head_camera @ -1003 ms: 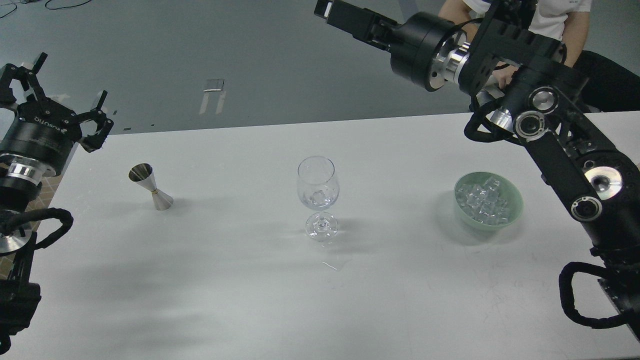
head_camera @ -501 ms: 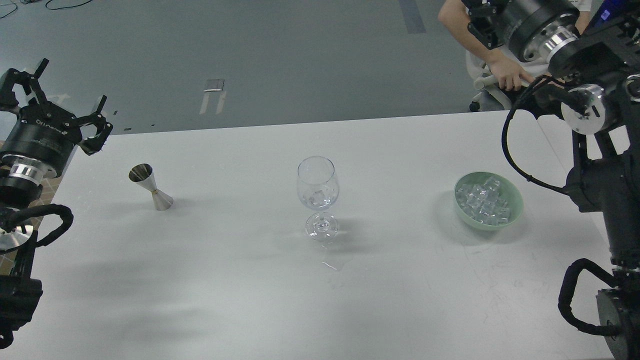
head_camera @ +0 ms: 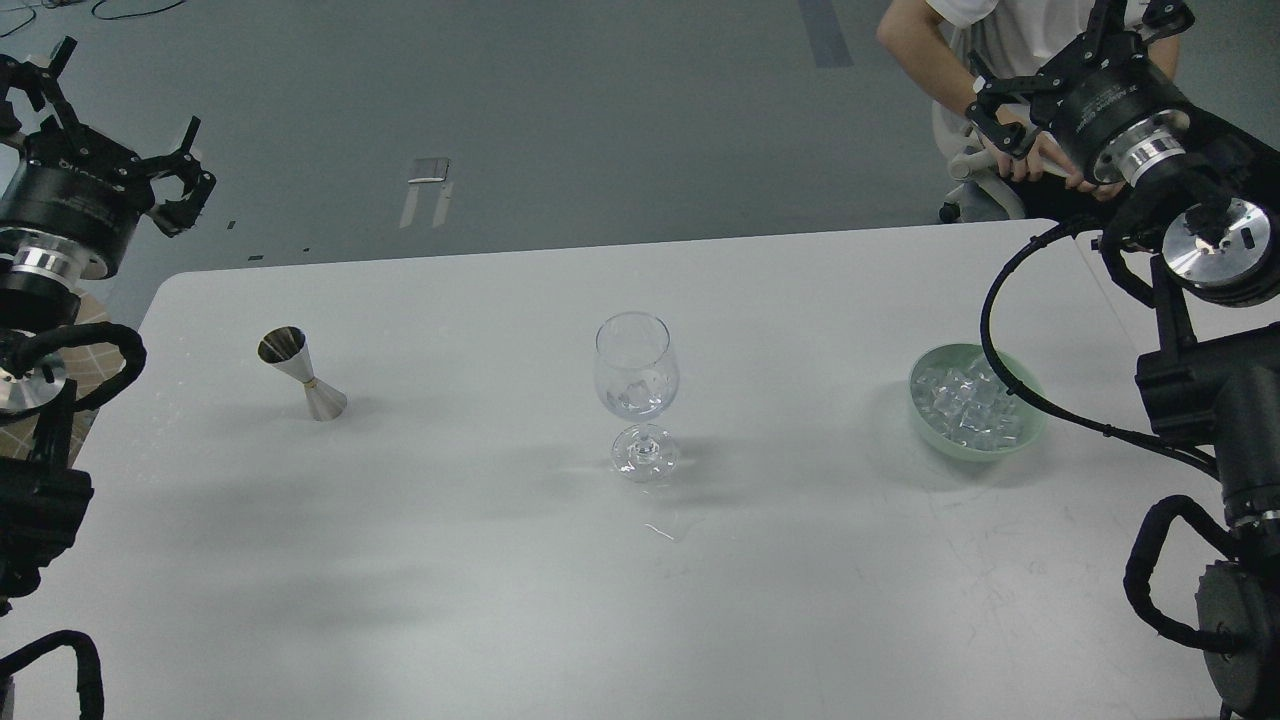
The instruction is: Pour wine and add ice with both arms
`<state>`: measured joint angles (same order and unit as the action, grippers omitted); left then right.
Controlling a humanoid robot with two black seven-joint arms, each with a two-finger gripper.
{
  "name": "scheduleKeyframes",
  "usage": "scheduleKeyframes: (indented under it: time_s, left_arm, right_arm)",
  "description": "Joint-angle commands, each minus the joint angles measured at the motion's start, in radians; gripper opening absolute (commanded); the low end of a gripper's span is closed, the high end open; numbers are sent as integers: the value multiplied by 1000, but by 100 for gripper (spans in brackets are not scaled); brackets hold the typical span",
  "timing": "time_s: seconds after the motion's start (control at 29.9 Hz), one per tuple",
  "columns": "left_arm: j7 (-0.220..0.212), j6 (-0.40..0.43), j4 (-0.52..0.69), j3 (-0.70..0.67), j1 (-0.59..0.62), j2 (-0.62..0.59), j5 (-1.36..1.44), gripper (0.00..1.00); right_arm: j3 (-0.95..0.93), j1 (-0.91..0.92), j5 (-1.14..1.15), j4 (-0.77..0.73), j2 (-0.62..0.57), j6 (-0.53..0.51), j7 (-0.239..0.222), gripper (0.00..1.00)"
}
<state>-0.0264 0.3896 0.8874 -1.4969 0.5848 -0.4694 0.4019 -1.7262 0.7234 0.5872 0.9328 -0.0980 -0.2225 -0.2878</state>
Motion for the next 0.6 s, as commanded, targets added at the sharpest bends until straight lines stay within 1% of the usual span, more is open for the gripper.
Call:
scheduleKeyframes:
  time_s: [0.0, 0.07, 0.13, 0.17, 0.2, 0.3, 0.37, 0.57]
  left_arm:
    - [5, 49, -117, 49, 87, -18, -6, 98]
    - [16, 57, -151, 50, 115, -18, -6, 98]
    - [32, 57, -154, 52, 122, -17, -5, 98]
    - [39, 57, -153, 59, 122, -14, -5, 98]
    - [39, 57, -153, 60, 122, -14, -5, 98]
    - [49, 57, -154, 84, 121, -5, -5, 98]
    - [63, 57, -154, 102, 119, 3, -6, 98]
    - [82, 46, -157, 153, 118, 6, -8, 98]
  right_arm:
    - [0, 30, -3, -34, 7, 28, 1, 100]
    - [0, 43, -3, -35, 11, 25, 2, 100]
    - [-1, 53, -4, -31, 12, 18, 6, 100]
    - [-3, 53, -6, -28, 17, 14, 16, 100]
    - [-3, 53, -6, -28, 17, 14, 16, 100]
    - [-9, 53, -4, -32, 34, 2, 76, 100]
    - [-10, 53, -4, -35, 37, -9, 88, 100]
    - [-9, 53, -6, -32, 67, -21, 90, 100]
